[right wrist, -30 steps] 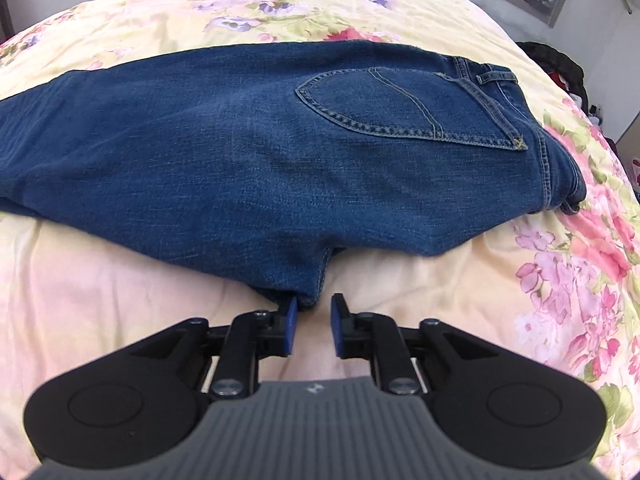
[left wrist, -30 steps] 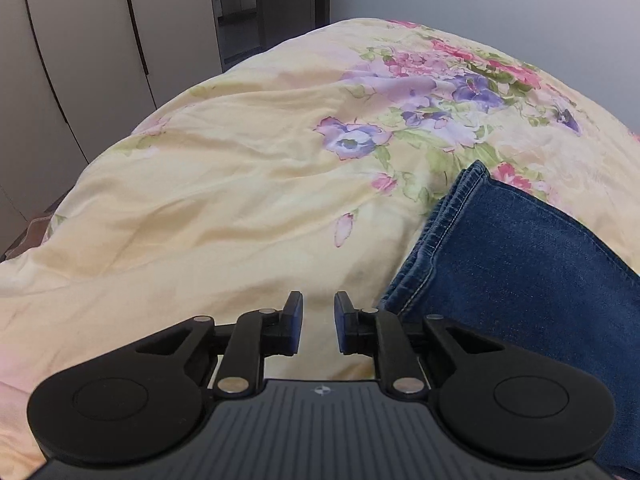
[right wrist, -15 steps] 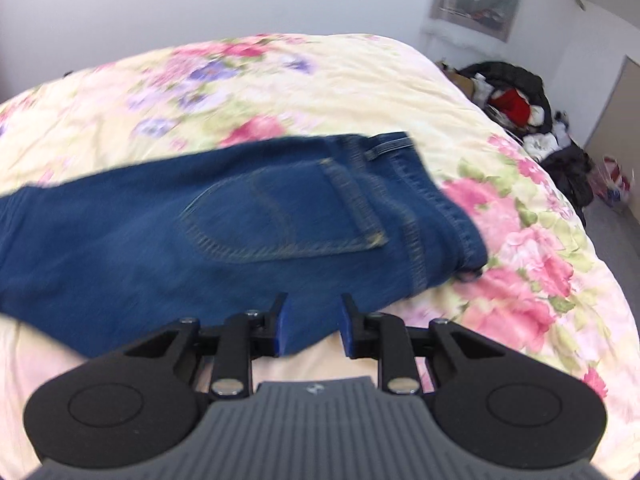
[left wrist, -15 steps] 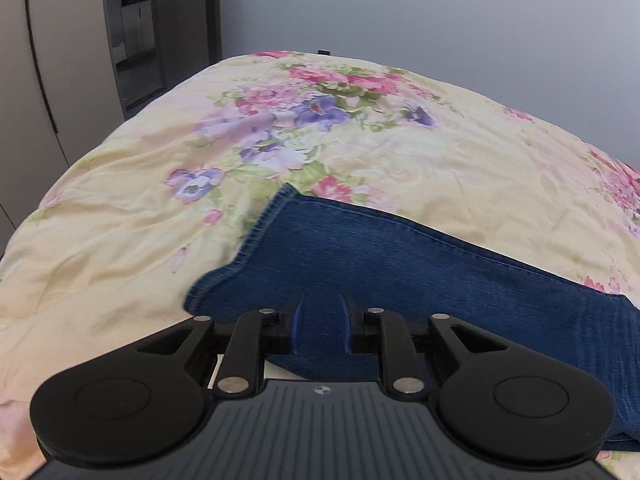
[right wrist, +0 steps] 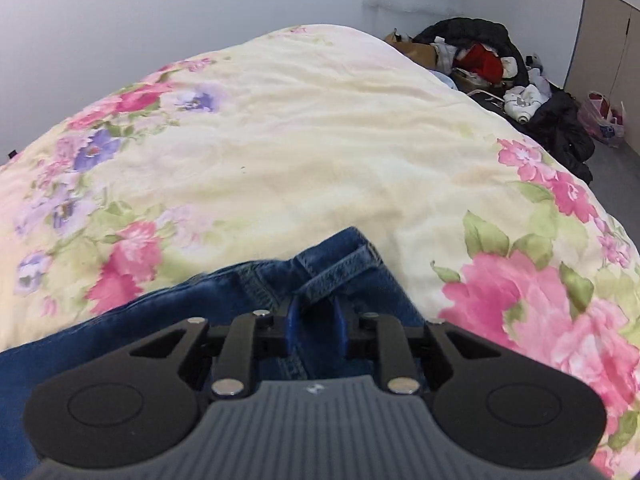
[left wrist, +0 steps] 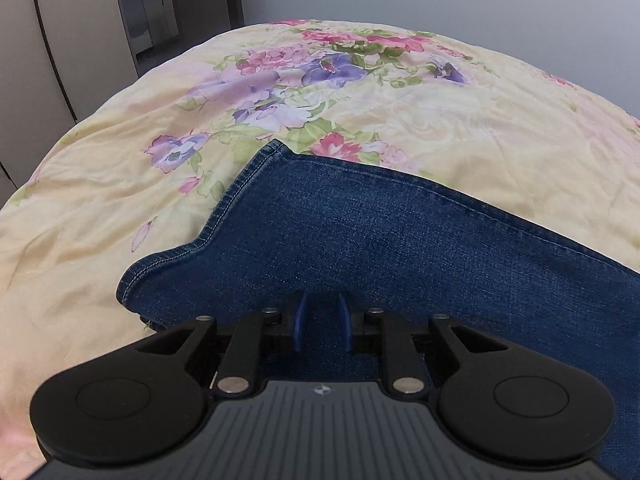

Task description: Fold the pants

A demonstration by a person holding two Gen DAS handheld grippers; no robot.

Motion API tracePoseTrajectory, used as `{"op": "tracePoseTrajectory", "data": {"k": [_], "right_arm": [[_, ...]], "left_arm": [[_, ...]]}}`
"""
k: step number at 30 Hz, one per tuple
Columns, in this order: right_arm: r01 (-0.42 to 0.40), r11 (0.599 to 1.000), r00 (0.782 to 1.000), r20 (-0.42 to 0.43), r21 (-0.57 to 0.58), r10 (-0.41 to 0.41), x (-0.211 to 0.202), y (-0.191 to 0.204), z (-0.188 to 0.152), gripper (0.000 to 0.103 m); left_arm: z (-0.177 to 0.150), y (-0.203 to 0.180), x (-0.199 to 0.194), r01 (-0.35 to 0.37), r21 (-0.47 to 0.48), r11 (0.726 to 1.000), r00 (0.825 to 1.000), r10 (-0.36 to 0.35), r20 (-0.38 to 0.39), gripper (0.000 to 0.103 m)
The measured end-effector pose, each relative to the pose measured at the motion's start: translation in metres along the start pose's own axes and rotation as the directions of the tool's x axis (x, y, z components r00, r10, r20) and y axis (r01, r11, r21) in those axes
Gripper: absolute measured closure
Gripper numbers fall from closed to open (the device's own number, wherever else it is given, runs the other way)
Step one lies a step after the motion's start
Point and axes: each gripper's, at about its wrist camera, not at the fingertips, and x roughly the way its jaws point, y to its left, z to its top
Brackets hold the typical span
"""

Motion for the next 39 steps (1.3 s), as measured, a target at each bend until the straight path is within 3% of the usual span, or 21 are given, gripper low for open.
{"op": "tracePoseTrajectory", "data": {"k": [7,11,14,16,20,22,26,28,30,33,37,39], "right_arm": [[0.014,0.998,0.999,-0.035,0.054,-0.012,0.060,-0.005,0.011,0.087],[0.039,0.997,0.998,-0.047,0.062,-0.036,0.068,0.000,0.018,0.086],[0.089,0.996,0.995,-0.037,-0.003,-0.089,0.055,0.013,0.019,0.086],[0.115,0.991,0.993,0.010,-0.067,-0.114,0.037,0.021,0.018,0.086],[0.087,0.986,0.995,0.069,-0.143,-0.078,-0.003,0.040,0.008,0.084],[0.031,0.982,0.998,0.063,-0.185,-0.020,-0.020,0.059,0.000,0.083],[-0.076,0.950,0.996,0.026,-0.304,0.088,-0.043,0.116,-0.026,0.082],[-0.100,0.918,0.994,0.009,-0.384,0.112,-0.051,0.150,-0.041,0.082],[-0.138,0.884,0.989,-0.014,-0.447,0.148,-0.059,0.185,-0.056,0.082],[-0.216,0.838,0.974,-0.050,-0.500,0.221,-0.074,0.227,-0.075,0.082],[-0.304,0.755,0.947,-0.095,-0.582,0.307,-0.092,0.278,-0.098,0.082],[-0.336,0.713,0.935,-0.125,-0.615,0.332,-0.098,0.300,-0.109,0.082]], "left_arm": [[0.003,0.007,0.018,0.001,-0.049,0.999,1.000,-0.002,-0.015,0.084],[0.004,0.009,0.019,0.002,-0.076,0.997,1.000,-0.003,-0.005,0.084],[0.007,0.016,0.006,0.022,-0.107,0.994,1.000,-0.020,0.022,0.085],[0.009,0.025,-0.008,0.037,-0.139,0.990,0.998,-0.029,0.053,0.067],[0.008,0.048,-0.035,0.097,-0.178,0.979,0.992,-0.082,0.093,0.059],[0.005,0.063,-0.046,0.138,-0.229,0.964,0.988,-0.117,0.101,0.049],[-0.011,0.100,-0.057,0.223,-0.384,0.896,0.974,-0.190,0.124,0.045],[-0.025,0.123,-0.057,0.270,-0.493,0.827,0.963,-0.222,0.156,0.045],[-0.037,0.145,-0.048,0.317,-0.592,0.741,0.948,-0.264,0.177,0.045],[-0.050,0.159,-0.029,0.349,-0.665,0.661,0.933,-0.315,0.176,0.045],[-0.057,0.162,-0.009,0.346,-0.696,0.629,0.931,-0.322,0.172,0.044],[-0.053,0.159,-0.002,0.335,-0.686,0.646,0.937,-0.307,0.168,0.044]]}}
